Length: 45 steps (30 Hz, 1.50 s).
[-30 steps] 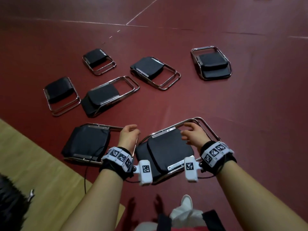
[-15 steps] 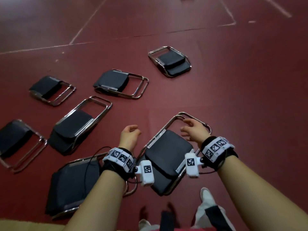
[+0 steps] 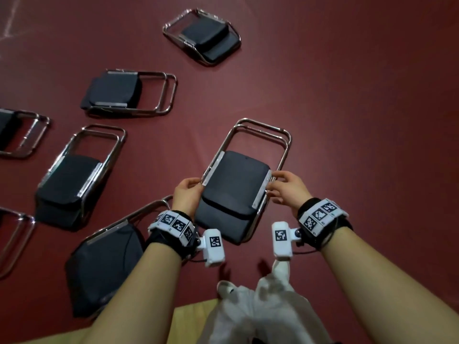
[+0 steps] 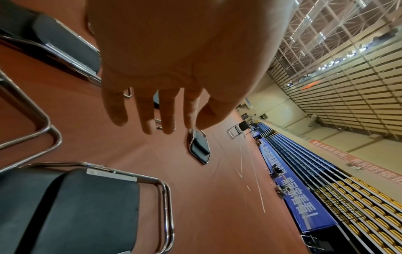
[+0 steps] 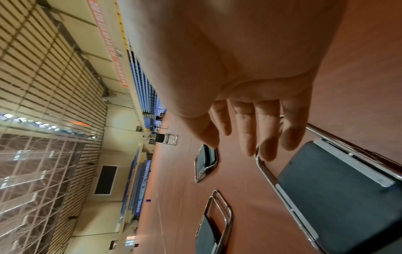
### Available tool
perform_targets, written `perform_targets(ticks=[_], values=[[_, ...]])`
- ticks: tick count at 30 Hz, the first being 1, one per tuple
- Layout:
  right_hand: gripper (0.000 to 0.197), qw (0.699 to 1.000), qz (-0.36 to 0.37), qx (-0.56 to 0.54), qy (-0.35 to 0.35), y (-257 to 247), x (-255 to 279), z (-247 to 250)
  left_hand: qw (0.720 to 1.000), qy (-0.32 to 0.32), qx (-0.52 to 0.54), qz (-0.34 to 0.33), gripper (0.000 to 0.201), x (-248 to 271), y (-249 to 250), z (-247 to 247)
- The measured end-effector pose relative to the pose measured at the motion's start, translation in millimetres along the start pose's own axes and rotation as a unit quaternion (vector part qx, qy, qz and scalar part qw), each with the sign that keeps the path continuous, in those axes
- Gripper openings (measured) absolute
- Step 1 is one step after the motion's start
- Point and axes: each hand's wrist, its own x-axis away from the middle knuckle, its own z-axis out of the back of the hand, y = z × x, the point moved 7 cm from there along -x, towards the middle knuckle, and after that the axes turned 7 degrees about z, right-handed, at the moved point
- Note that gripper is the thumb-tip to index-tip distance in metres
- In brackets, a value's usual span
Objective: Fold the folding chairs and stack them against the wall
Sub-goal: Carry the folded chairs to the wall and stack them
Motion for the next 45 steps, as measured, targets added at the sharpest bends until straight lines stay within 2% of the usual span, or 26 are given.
perform_targets(ticks=[12, 18, 26, 33, 39, 43, 45], values=[[0.036, 0.996, -0.089, 0.002, -0.021, 160.9, -77.4, -8.5, 0.999, 0.010, -0.001, 0.049, 0.022, -77.4, -137.7, -83.3], [0.037, 0.993, -0.116, 0.005, -0.013, 252.4, -113.3, -20.2, 0.998, 0.015, -0.031, 0.058, 0.015, -134.2, -227.2, -109.8], [0.040, 0.993, -0.122, -0.003, 0.004, 392.2, -176.9, -64.2, 0.998, 0.003, -0.039, 0.052, 0.013, -228.2, -354.8, -134.9], [0.038, 0.994, -0.104, 0.025, 0.020, 518.5, -252.3, -102.5, 0.998, -0.005, -0.042, 0.040, 0.022, -321.4, -470.9, -165.8], [0.034, 0.994, -0.091, 0.045, 0.035, 588.1, -295.0, -109.9, 0.999, -0.012, -0.026, 0.045, 0.028, -369.3, -528.2, -187.3], [0.031, 0.990, -0.114, 0.024, 0.080, 626.9, -302.7, -102.7, 0.998, -0.024, -0.012, 0.053, 0.027, -389.7, -543.9, -192.4], [0.021, 0.984, -0.152, -0.002, 0.098, 649.4, -305.3, -98.9, 0.997, -0.035, -0.001, 0.062, 0.025, -397.6, -550.5, -191.4]])
